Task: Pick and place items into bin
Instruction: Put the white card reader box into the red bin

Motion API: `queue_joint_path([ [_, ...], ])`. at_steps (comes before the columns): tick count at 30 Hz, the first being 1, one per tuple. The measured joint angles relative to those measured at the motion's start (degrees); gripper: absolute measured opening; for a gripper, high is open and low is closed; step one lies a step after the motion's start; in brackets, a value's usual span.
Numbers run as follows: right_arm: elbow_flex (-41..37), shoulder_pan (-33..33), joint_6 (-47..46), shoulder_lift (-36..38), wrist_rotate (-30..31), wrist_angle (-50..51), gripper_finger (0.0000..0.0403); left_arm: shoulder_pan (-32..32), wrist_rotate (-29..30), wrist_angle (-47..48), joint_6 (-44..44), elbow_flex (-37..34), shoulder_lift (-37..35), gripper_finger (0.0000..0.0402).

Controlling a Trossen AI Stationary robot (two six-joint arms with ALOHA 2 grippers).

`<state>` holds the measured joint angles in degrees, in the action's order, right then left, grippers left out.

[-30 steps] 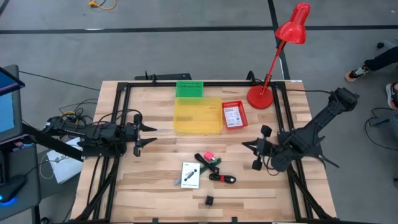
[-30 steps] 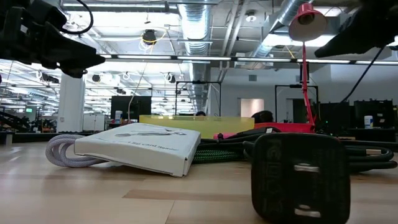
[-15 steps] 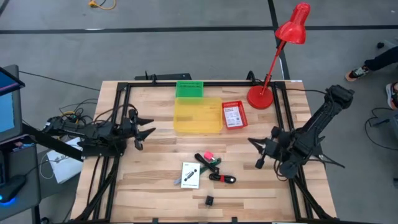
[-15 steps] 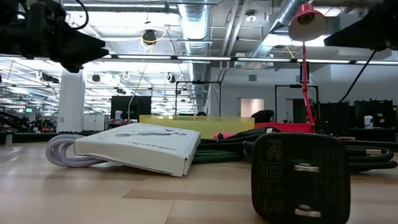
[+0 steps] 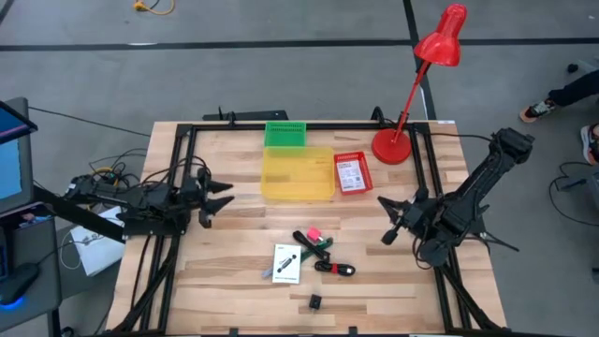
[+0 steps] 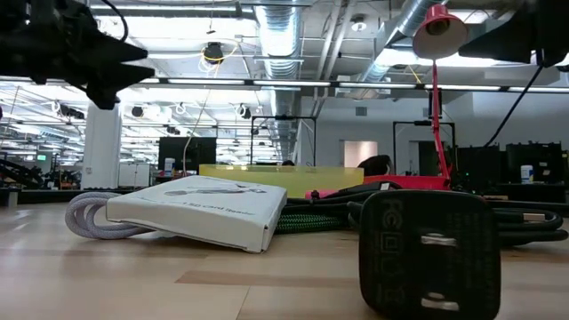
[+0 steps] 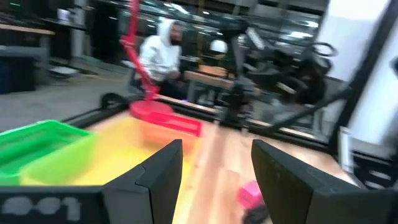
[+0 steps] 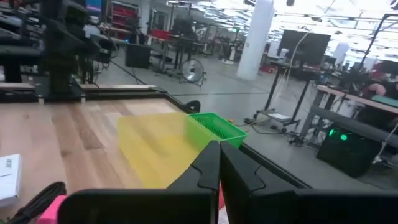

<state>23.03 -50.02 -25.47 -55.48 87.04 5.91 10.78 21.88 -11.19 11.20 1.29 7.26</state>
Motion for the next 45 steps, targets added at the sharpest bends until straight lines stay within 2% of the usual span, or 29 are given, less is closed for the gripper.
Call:
queue_joint_path([
  [7, 0.0, -0.2, 0.0, 0.0, 0.0, -1.7, 0.0, 2.0, -1.6, -0.9, -0.6, 0.1, 6.8, 0.0185],
  [19, 0.0, 0.3, 0.0, 0.0, -0.2, -2.2, 0.0, 7.3, -5.5, -12.5, -0.5, 0.1, 23.7, 0.0185],
  [25, 0.0, 0.3, 0.0, 0.0, -0.2, -4.8, 0.0, 8.2, -5.7, -17.2, 11.9, 0.1, 30.9, 0.0185],
  [33, 0.0, 0.3, -0.1, 0.0, -1.6, -6.4, 0.0, 8.2, -9.5, -18.3, 29.4, 0.1, 39.1, 0.0185],
  [45, 0.0, 0.3, -0.1, 0.0, -4.4, -8.6, 0.0, 8.3, -14.5, -22.2, 43.2, 0.1, 51.6, 0.0185],
])
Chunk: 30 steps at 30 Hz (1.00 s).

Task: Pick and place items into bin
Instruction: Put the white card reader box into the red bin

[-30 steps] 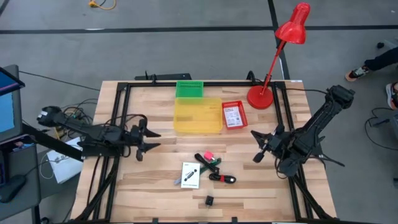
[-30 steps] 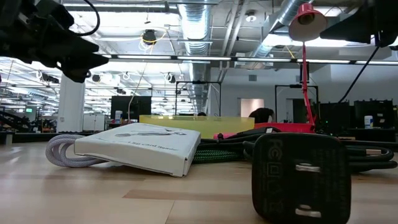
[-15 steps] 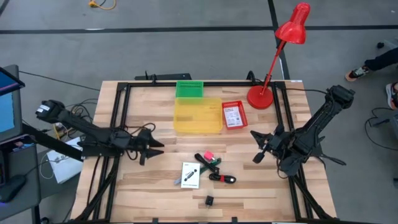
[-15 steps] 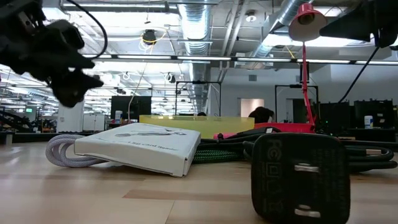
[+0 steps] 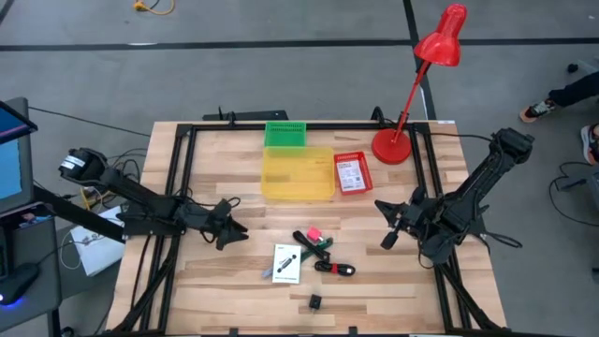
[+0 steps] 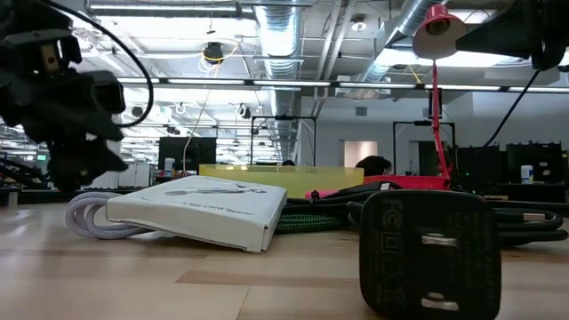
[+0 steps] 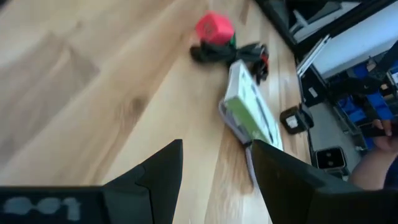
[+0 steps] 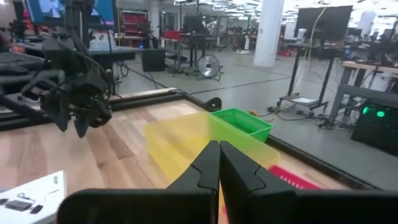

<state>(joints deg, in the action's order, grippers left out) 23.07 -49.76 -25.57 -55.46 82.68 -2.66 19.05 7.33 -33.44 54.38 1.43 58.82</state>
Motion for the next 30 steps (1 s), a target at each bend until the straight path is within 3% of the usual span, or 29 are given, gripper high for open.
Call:
queue_joint_path([
  [7, 0.0, 0.0, 0.0, 0.0, -1.9, 0.0, 0.0, 0.0, -2.6, -1.0, 4.6, 2.9, 9.9, 0.0185],
  [17, 0.0, 0.0, 0.0, 0.0, -1.9, -0.7, 0.0, -2.0, -8.9, -0.5, 4.0, 13.6, 26.7, 0.0185],
  [21, 0.0, 0.0, 0.0, 0.0, -2.6, -0.7, 0.0, -3.2, -11.7, -0.6, 1.8, 15.9, 29.2, 0.0185],
  [30, 0.0, 0.0, 0.0, 0.0, -6.3, -0.8, 0.0, -3.1, -10.5, -0.5, -1.5, 16.6, 29.1, 0.0184],
])
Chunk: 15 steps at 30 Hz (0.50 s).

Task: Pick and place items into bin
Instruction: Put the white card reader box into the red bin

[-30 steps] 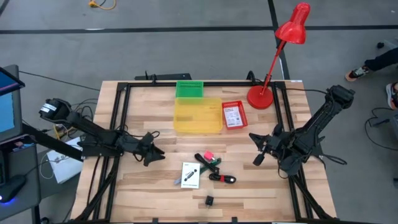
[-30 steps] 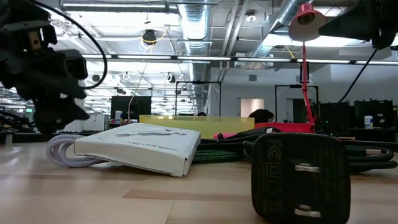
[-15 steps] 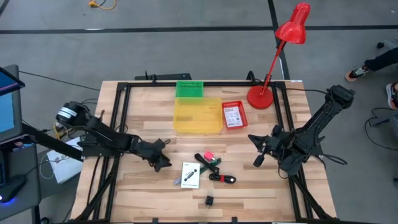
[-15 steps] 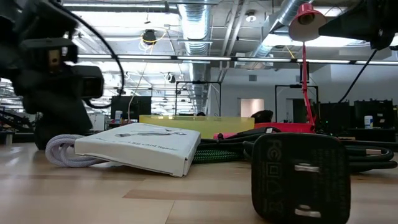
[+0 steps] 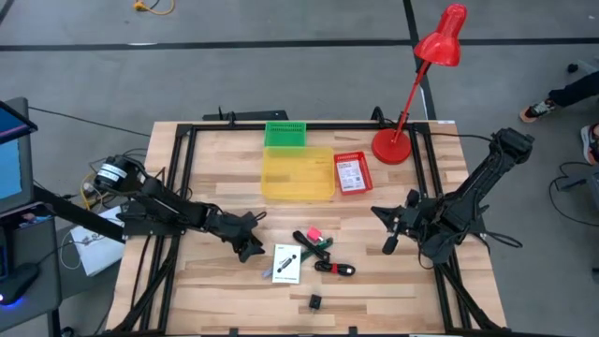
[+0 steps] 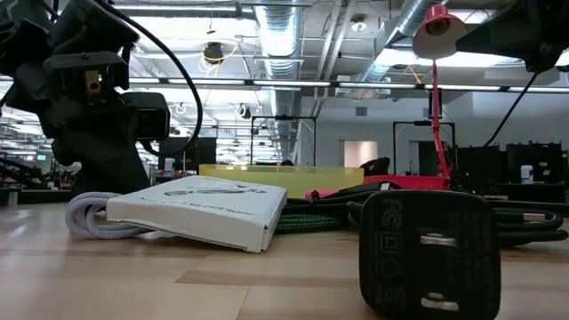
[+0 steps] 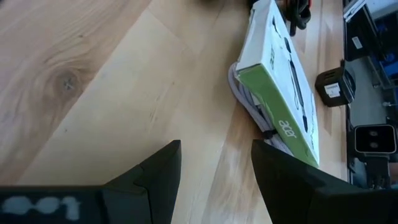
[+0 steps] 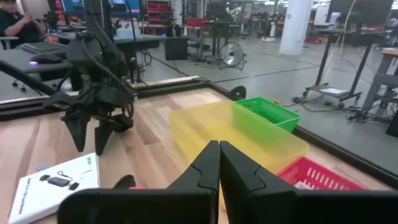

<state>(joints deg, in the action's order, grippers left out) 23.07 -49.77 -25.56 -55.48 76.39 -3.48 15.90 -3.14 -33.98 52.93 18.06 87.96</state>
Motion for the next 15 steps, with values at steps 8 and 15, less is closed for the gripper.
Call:
queue_joint_path([
  [8, 0.0, 0.0, -1.9, 0.0, -0.1, 0.0, 0.0, 0.0, 1.5, -0.1, -0.1, 0.0, 0.0, 0.0184],
  [15, 0.0, 0.0, -2.5, 0.0, -0.1, 0.0, 0.0, 0.0, 2.0, -0.2, 0.6, 0.0, 0.0, 0.0184],
])
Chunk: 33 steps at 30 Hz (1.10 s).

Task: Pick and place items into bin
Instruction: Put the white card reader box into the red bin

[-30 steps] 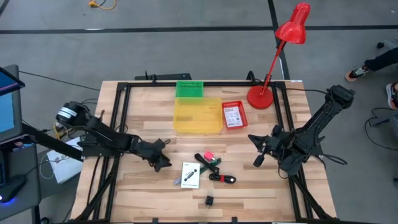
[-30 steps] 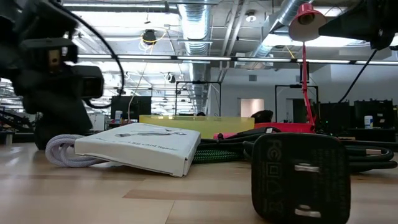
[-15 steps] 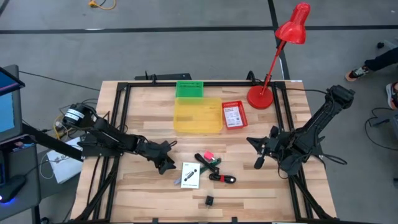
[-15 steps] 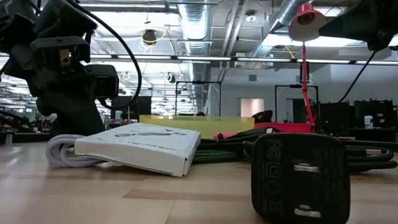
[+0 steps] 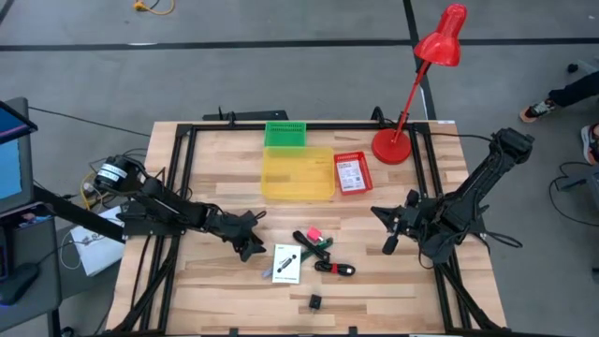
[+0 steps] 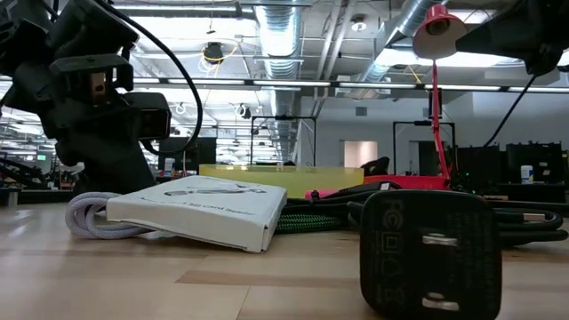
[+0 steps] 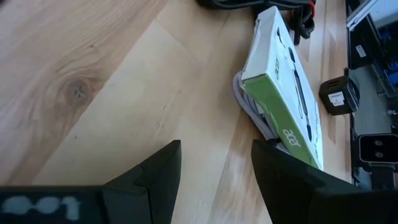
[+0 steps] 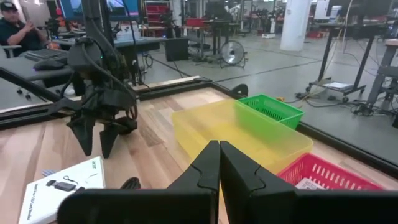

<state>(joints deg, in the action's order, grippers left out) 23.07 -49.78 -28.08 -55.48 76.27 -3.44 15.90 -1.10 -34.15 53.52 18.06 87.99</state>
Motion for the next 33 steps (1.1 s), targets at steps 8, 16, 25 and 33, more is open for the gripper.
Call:
queue_joint_path([
  [8, 0.0, 0.0, 0.0, 0.0, -0.1, 0.0, 0.0, 0.0, 1.0, 0.0, 1.2, 0.0, 0.0, 0.0184],
  [16, 0.0, 0.0, 0.0, 0.0, -0.1, 0.0, 0.0, 0.0, 1.4, -0.2, 1.4, 0.0, 0.0, 0.0185],
  [25, 0.0, 0.0, 0.0, 0.0, 0.0, 0.0, 0.0, 0.0, 2.0, -1.4, 3.7, -0.1, 0.0, 0.0185],
  [33, 0.0, 0.0, 0.0, 0.0, 0.0, 0.0, 0.0, -0.1, 1.7, -2.6, 6.5, -0.1, 0.0, 0.0202],
])
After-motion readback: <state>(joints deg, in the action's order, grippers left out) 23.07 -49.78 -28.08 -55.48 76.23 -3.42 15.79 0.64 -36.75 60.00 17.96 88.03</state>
